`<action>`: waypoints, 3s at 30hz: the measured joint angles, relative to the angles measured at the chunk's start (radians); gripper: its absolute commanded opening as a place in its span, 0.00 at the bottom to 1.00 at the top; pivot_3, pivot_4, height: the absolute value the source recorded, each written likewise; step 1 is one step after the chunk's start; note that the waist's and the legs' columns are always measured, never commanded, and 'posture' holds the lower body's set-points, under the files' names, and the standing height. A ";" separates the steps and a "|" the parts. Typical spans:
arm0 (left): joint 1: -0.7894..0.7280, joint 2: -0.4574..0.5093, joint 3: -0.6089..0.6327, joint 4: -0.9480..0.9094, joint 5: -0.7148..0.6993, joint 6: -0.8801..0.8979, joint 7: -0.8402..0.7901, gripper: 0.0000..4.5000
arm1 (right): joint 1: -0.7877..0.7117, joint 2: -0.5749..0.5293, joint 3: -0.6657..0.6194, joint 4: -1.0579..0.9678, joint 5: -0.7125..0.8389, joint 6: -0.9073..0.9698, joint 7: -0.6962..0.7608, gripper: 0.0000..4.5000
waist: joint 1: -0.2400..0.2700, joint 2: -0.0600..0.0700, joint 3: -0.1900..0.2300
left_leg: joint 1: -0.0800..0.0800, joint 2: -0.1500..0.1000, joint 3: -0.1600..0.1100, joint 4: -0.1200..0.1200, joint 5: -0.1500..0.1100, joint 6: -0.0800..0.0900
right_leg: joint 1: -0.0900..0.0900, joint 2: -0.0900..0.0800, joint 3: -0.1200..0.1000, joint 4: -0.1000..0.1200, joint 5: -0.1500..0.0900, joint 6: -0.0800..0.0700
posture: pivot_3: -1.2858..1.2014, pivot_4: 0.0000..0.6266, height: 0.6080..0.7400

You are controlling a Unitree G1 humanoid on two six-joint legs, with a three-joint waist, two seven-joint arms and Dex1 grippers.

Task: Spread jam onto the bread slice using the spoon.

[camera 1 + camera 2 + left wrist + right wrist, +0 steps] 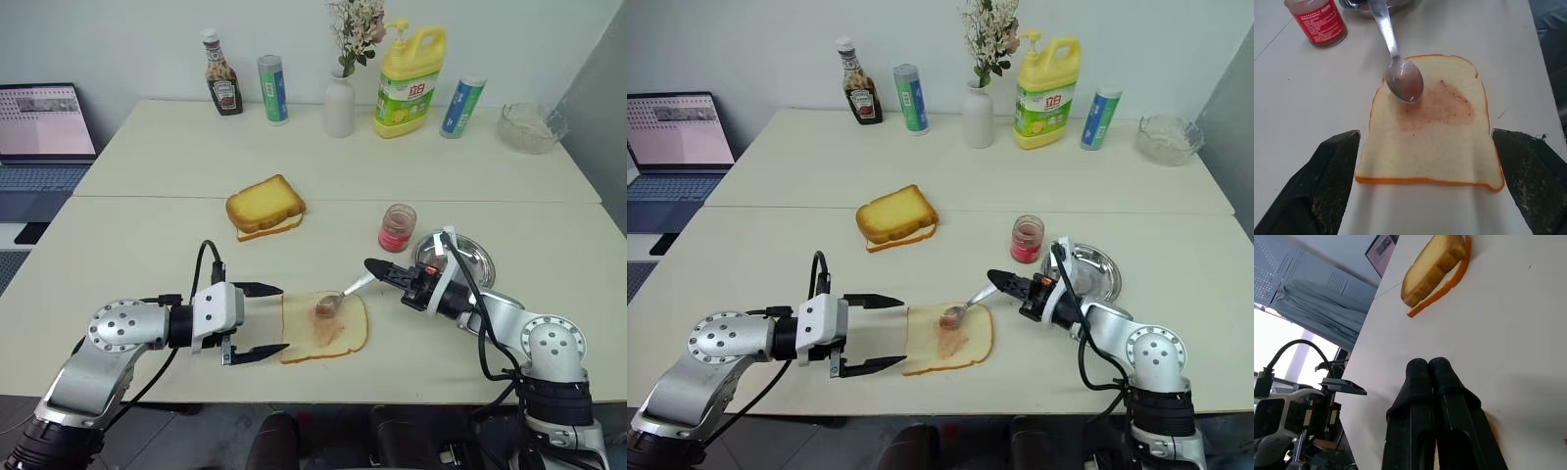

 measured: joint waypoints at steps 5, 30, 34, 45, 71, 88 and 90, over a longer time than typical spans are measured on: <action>-0.002 0.000 0.000 0.000 -0.001 0.007 0.001 1.00 | 0.001 -0.009 -0.001 -0.021 0.003 -0.001 0.000 0.01 | 0.000 0.000 0.000 | 0.000 0.000 0.000 0.000 0.000 0.000 | 0.000 0.000 0.000 0.000 0.000 0.000 | 0.52 0.24 1.00; -0.381 -0.179 -0.177 -0.032 -0.058 0.199 0.012 1.00 | 0.195 -0.387 -0.414 -0.189 0.280 -0.240 -0.181 0.01 | 0.005 0.000 0.000 | -0.003 -0.001 -0.001 0.004 0.000 0.000 | 0.000 0.000 0.000 0.000 0.000 0.000 | 0.52 0.24 1.00; -0.431 -0.218 -0.218 -0.008 -0.044 0.202 0.018 1.00 | 0.254 -0.405 -0.451 -0.118 0.233 -0.255 -0.140 0.01 | -0.001 0.000 0.000 | -0.002 -0.001 0.000 0.006 0.000 0.000 | 0.001 0.001 0.001 0.001 0.000 0.001 | 0.52 0.24 1.00; -0.485 -0.252 -0.267 0.034 -0.003 0.203 0.014 1.00 | 0.209 -0.399 -0.372 0.153 -0.003 -0.260 0.033 0.01 | 0.001 0.000 0.000 | -0.003 -0.001 0.000 0.009 0.000 0.000 | 0.001 0.001 0.001 0.002 0.000 0.003 | 0.52 0.24 1.00; -0.512 -0.276 -0.273 0.045 0.019 0.200 0.006 1.00 | 0.028 -0.416 -0.341 0.454 -0.372 -0.246 0.264 0.17 | 0.003 0.000 0.000 | -0.003 -0.002 0.000 0.010 0.000 0.000 | 0.002 0.000 0.001 0.002 0.001 0.002 | 0.52 0.24 1.00; -0.510 -0.276 -0.274 0.045 0.019 0.203 0.025 1.00 | 0.001 -0.400 -0.426 0.472 -0.471 -0.228 0.250 0.99 | 0.002 0.000 0.000 | -0.003 -0.002 0.000 0.010 0.000 0.000 | 0.001 0.000 0.001 0.002 0.001 0.002 | 0.52 0.24 1.00; -0.508 -0.276 -0.274 0.045 0.019 0.203 0.030 1.00 | 0.002 -0.392 -0.436 0.463 -0.470 -0.220 0.245 0.99 | 0.002 0.000 0.000 | -0.003 -0.002 0.000 0.010 0.000 0.000 | 0.001 0.000 0.001 0.002 0.001 0.002 | 0.52 0.24 1.00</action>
